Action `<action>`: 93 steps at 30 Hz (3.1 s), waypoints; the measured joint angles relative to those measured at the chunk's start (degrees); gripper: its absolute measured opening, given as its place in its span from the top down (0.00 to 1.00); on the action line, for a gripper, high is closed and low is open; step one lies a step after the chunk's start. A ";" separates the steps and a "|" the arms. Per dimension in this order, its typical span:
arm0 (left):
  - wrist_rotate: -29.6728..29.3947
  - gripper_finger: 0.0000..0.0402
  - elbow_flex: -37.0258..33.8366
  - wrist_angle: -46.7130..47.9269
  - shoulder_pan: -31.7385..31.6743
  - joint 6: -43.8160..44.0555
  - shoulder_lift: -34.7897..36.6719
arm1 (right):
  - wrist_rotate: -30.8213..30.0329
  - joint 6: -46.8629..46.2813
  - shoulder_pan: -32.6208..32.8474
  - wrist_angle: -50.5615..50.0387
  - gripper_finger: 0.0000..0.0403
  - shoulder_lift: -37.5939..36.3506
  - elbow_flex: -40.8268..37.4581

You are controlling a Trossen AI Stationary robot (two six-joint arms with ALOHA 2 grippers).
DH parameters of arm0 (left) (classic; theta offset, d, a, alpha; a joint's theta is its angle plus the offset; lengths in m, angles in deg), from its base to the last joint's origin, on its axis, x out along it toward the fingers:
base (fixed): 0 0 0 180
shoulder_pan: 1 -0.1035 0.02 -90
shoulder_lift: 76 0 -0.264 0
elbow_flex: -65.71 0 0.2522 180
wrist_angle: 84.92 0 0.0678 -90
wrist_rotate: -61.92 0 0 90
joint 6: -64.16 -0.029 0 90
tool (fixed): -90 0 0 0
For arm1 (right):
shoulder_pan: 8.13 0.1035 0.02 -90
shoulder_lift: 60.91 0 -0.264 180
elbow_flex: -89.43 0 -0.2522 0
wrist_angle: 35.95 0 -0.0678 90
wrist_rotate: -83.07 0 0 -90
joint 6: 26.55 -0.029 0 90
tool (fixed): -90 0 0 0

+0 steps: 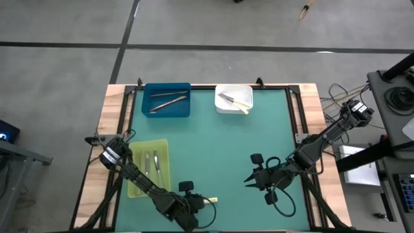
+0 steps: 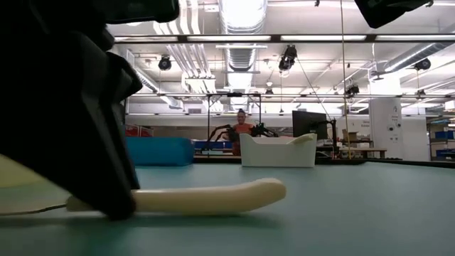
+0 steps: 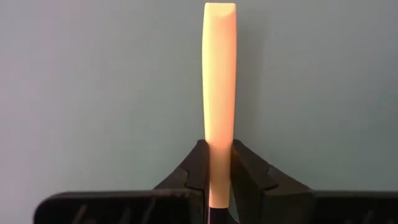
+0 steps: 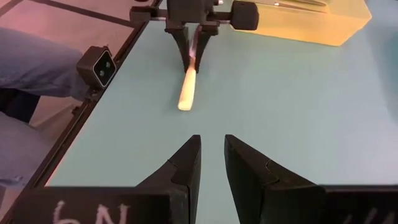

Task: Sort silverware by color (type)
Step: Put the yellow knife into the white bin

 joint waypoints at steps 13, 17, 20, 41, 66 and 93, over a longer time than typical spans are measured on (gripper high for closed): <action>-3.33 0.94 2.45 2.27 -0.68 -1.17 0.64 | 0.04 0.00 0.00 -0.04 0.84 0.00 0.00; -3.72 0.94 3.34 2.95 -0.80 -1.54 0.81 | 0.04 0.02 0.00 -0.07 0.84 0.00 0.00; -5.09 0.94 4.32 4.03 -0.79 -1.54 0.84 | 0.04 0.09 -0.02 -0.07 0.84 0.00 0.00; -11.50 0.94 20.37 25.47 -4.64 -11.67 1.40 | 0.00 5.01 0.41 1.33 0.84 -0.37 0.00; -6.73 0.94 -2.26 0.58 -20.07 -45.67 25.80 | -1.59 21.06 -0.17 6.03 0.84 -2.12 0.00; 37.94 0.94 -8.94 -36.50 -54.35 -71.89 23.87 | -1.49 28.82 -1.53 4.78 0.84 -21.44 -7.74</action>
